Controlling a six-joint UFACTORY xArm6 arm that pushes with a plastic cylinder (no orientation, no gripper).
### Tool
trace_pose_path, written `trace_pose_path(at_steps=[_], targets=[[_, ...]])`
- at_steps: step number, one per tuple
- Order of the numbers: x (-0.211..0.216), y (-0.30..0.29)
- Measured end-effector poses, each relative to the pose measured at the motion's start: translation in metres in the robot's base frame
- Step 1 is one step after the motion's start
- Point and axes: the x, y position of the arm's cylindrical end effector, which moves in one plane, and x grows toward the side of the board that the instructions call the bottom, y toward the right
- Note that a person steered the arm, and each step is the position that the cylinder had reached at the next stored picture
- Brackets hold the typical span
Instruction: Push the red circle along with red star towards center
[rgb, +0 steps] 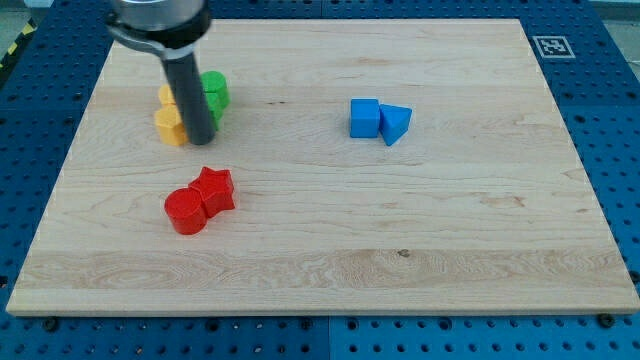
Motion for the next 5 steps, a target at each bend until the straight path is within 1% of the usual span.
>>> trace_pose_path(at_steps=[1, 2, 3, 4, 5], targets=[[0.000, -0.033], [0.026, -0.046], [0.086, -0.046], [0.128, -0.044], [0.128, -0.044]])
